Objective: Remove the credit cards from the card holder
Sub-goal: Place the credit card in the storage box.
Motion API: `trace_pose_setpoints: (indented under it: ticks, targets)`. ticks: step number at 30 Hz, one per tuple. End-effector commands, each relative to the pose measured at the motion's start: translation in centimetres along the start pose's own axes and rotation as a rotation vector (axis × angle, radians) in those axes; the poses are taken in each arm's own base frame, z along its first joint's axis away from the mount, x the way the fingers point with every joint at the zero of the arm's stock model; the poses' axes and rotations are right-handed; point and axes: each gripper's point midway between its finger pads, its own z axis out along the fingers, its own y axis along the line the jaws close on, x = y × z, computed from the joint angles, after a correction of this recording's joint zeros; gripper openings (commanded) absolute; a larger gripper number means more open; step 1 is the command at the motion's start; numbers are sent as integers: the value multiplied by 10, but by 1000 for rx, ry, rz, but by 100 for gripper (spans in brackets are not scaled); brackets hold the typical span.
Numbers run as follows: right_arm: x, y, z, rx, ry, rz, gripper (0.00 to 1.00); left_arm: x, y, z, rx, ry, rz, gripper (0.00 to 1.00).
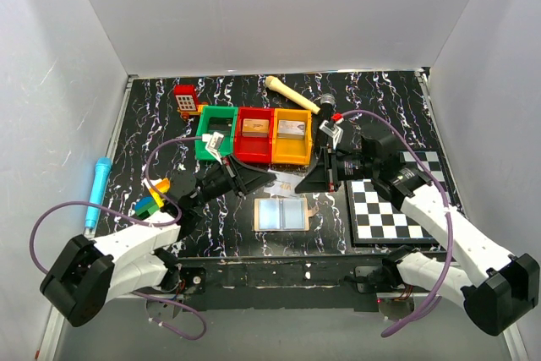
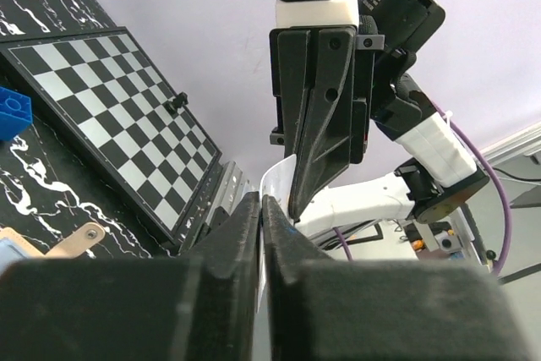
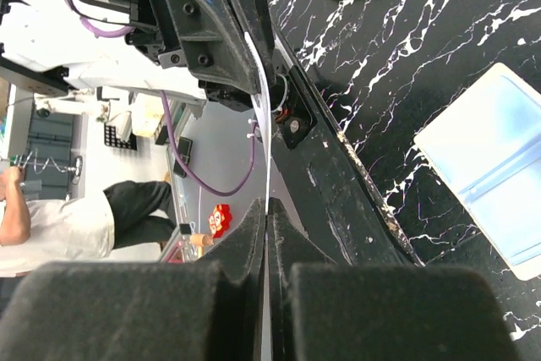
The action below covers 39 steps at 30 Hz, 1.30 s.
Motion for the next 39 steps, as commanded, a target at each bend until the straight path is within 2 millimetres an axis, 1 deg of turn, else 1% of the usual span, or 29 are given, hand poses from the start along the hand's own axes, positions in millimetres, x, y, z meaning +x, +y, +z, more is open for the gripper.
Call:
trace_pose_setpoints:
  ticks: [1,2,3,4,5,6,7,9,11,13,15,17,21,24,26,30,35,39]
  targets:
    - [-9,11,0,-46,-42,-43,1,-5,-11,9,43,16,-7,10]
    - [-10,9,-1,-39,-48,-40,1,-6,-11,9,38,16,-7,23]
    - [-11,8,-2,-35,-54,-40,1,-5,-10,9,30,19,-7,39]
    - [-11,8,-4,-30,-60,-41,1,-6,-10,9,23,18,-1,50]
    - [-12,6,-6,-21,-70,-42,1,-7,-10,9,17,14,6,58]
    - [-14,1,-8,-4,-84,-40,1,-9,-10,8,5,8,14,65]
    - [-14,-1,-10,4,-96,-39,1,-9,-7,7,-10,2,25,68]
    - [-17,-7,-14,24,-124,-26,1,-11,0,4,-52,-20,36,73]
    - [-21,-15,-18,37,-158,-4,1,-15,7,1,-79,-63,23,73]
    - [-25,-21,-20,38,-192,26,1,-16,15,-2,-98,-110,-15,71]
    - [-32,-22,-21,24,-230,25,1,-15,21,-3,-106,-133,-47,66]
    - [-36,-24,-21,24,-252,35,1,-9,18,5,-91,-119,-32,61]
    - [-45,-27,-23,26,-294,52,1,3,11,28,-104,-92,26,53]
    - [-49,-25,-24,8,-312,59,1,5,8,35,-90,-112,14,48]
    - [-50,-25,-24,-4,-311,66,1,7,14,38,-103,-115,-11,45]
    - [-50,-24,-24,-20,-310,74,1,1,16,41,-91,-161,-44,40]
    - [-50,-24,-23,-36,-308,83,1,-6,11,47,-71,-186,-35,38]
    - [-49,-24,-23,-37,-306,86,1,-13,4,46,-37,-220,-33,38]
